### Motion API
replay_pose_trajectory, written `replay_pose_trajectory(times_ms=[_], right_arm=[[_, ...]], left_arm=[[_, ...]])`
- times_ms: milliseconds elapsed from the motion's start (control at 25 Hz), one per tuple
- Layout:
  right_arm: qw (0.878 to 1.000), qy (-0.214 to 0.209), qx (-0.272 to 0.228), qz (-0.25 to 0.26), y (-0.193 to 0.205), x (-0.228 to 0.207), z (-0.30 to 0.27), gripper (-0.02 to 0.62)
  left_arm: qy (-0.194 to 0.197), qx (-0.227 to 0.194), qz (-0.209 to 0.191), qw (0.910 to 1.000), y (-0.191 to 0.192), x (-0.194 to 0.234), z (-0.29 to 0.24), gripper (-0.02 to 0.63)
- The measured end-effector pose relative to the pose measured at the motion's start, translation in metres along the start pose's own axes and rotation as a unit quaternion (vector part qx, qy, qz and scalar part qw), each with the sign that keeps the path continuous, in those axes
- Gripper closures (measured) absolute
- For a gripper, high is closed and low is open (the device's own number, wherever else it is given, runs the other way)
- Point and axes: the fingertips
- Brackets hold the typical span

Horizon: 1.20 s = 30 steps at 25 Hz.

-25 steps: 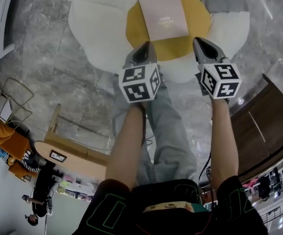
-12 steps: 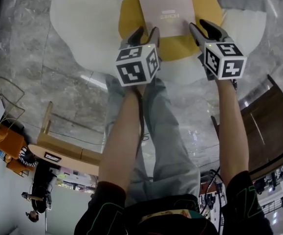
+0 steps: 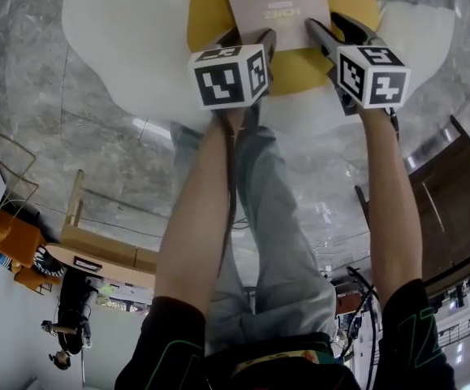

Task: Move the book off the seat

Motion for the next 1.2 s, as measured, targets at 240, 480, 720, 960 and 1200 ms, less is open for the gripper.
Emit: replay_pose_trajectory(times_ms=[240, 480, 720, 960, 1200], right_arm=[[0.999, -0.002, 0.005, -0.034, -0.003, 0.016, 0.012, 0.453], [1.0, -0.025, -0.011, -0.016, -0.023, 0.057, 0.042, 0.456], [0.998, -0.052, -0.035, 0.019, -0.058, 0.11, 0.085, 0.457], [0.995, -0.073, -0.055, 0.048, -0.074, 0.17, 0.118, 0.457], [0.988, -0.105, -0.067, 0.092, -0.087, 0.233, 0.134, 0.459]], left_arm=[[0.004, 0.006, -0.005, 1.0, -0.002, 0.0, 0.017, 0.342], [-0.017, -0.018, -0.047, 0.9986, -0.021, -0.002, 0.074, 0.342], [-0.037, -0.074, -0.034, 0.996, -0.038, -0.01, 0.149, 0.342], [-0.057, -0.12, -0.031, 0.9907, -0.041, -0.004, 0.223, 0.342], [-0.082, -0.169, -0.009, 0.9822, -0.036, 0.017, 0.285, 0.344]])
Point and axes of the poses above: the fingertips, and each gripper's own axes: z backward along the fingers, x to its left, y out of its underside, and after that the axes turned 13 degrees about -x, right-handed
